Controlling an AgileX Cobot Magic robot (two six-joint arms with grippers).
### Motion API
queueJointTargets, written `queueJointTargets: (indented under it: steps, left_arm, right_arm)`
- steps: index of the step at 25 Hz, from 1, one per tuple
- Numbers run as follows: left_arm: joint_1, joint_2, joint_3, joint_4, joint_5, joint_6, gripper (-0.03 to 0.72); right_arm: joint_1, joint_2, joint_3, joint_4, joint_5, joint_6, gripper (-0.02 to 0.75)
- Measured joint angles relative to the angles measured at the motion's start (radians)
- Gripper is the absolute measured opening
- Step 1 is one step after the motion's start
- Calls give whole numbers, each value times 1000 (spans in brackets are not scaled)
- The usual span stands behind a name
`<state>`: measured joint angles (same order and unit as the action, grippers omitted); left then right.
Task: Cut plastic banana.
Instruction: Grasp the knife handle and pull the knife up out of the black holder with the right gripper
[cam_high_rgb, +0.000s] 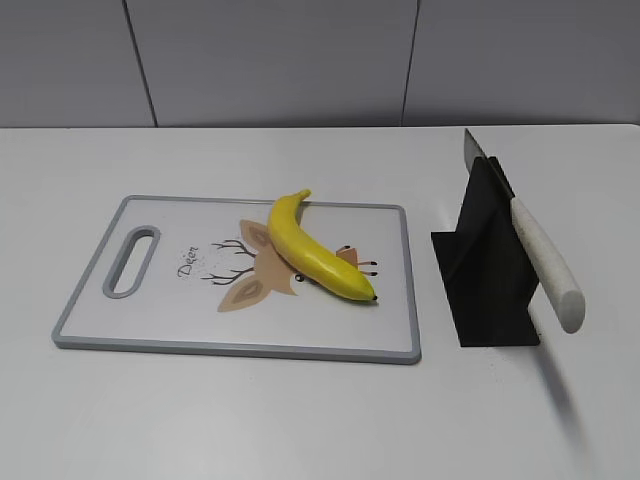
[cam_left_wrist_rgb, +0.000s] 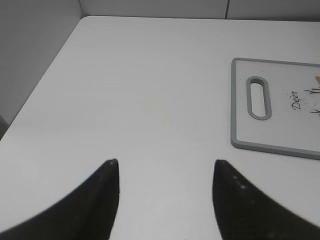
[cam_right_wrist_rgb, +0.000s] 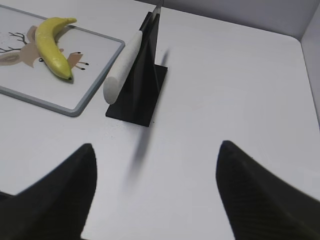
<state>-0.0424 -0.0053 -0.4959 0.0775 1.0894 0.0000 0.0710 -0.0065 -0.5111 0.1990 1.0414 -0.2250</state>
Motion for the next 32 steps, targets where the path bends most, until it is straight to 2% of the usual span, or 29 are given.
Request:
queueJointTargets:
  steps: [32]
  left_arm:
    - [0, 0, 0, 0, 1, 0, 573]
  right_arm:
    - [-1, 0, 0, 0, 0, 0, 576]
